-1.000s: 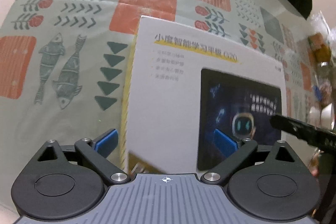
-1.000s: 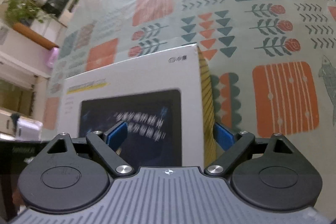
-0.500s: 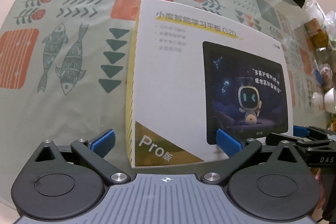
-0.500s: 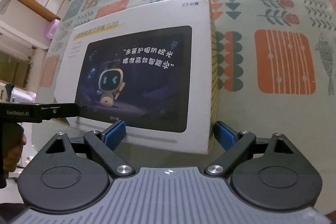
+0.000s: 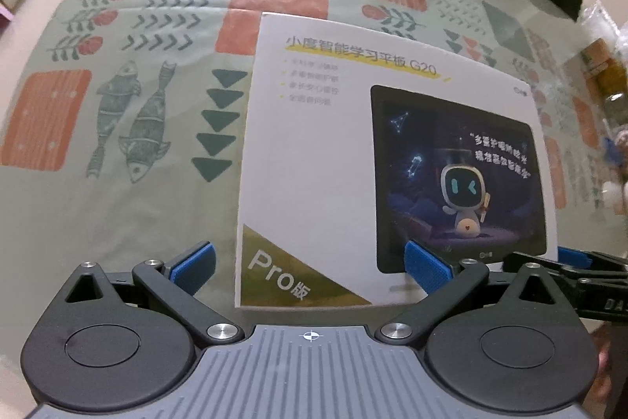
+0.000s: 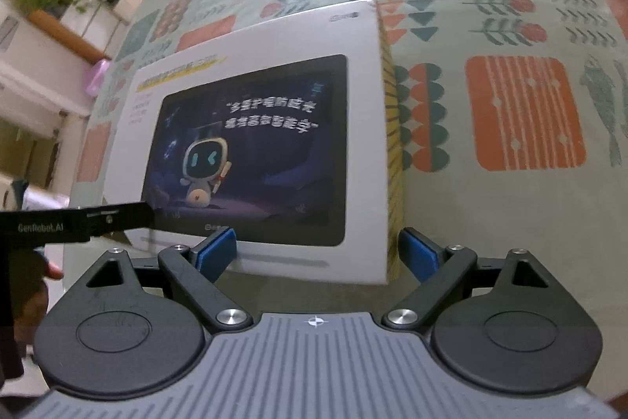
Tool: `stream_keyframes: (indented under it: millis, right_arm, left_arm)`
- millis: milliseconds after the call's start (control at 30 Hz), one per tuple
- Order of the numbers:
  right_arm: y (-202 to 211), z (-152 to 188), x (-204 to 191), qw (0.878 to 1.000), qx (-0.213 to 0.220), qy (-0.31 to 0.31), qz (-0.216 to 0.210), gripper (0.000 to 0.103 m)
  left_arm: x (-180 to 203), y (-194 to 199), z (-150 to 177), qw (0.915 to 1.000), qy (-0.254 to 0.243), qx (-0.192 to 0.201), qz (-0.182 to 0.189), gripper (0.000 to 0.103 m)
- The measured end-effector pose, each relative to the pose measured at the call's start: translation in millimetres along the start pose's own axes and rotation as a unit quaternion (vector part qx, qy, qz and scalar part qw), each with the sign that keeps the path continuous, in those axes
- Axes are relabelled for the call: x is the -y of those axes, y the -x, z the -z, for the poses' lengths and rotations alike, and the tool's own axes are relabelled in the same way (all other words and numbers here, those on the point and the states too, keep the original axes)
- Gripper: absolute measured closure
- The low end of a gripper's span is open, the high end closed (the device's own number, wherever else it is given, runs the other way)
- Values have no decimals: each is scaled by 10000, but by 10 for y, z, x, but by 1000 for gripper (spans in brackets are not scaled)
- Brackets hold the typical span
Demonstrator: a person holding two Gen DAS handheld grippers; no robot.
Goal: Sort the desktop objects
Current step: 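Open both tools to release the tablet box on the table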
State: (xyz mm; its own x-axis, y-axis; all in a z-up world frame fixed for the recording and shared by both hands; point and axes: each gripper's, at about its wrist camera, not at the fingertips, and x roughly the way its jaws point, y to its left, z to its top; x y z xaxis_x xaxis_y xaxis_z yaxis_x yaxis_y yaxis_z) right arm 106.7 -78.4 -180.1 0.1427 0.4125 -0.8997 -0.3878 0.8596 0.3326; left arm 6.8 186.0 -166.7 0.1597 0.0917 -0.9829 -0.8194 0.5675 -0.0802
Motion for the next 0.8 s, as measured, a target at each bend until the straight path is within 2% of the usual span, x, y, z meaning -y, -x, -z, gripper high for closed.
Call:
stream_keyframes:
  millis: [33, 100, 200, 367, 433, 500, 533, 600, 700, 800]
  right_arm:
    - [38, 9, -9, 10000, 94, -9, 2, 0]
    - [128, 27, -35, 9995, 308, 18, 26, 0]
    - [319, 45, -106, 9972, 690, 195, 203, 0]
    - [630, 63, -236, 9885, 1388, 247, 552, 0]
    - [728, 72, -331, 9831, 1613, 367, 786, 0]
    - [822, 77, -406, 9785, 1774, 428, 957, 0]
    - [866, 77, -426, 9777, 1806, 404, 989, 0]
    - [954, 77, -466, 9761, 1869, 358, 1052, 0]
    - [1086, 77, -527, 9734, 1963, 289, 1148, 0]
    - [1219, 77, -587, 9704, 2056, 219, 1244, 0]
  left_arm:
    - [105, -57, 17, 10000, 29, -46, -51, 0]
    - [75, -46, 9, 9999, 101, -68, 32, 0]
    - [113, 177, 10, 9998, 149, 101, -106, 0]
    - [115, 218, -327, 9983, 25, 415, -412, 0]
    - [325, 293, -186, 9974, -69, 579, -413, 0]
    - [452, 391, -216, 9962, -116, 682, -521, 0]
    - [452, 370, -289, 9962, -194, 638, -566, 0]
    - [695, 391, -98, 9971, -392, 480, -443, 0]
    - [927, 302, -285, 9970, -430, 574, -308, 0]
    - [1377, 383, -243, 9958, -408, 663, -474, 0]
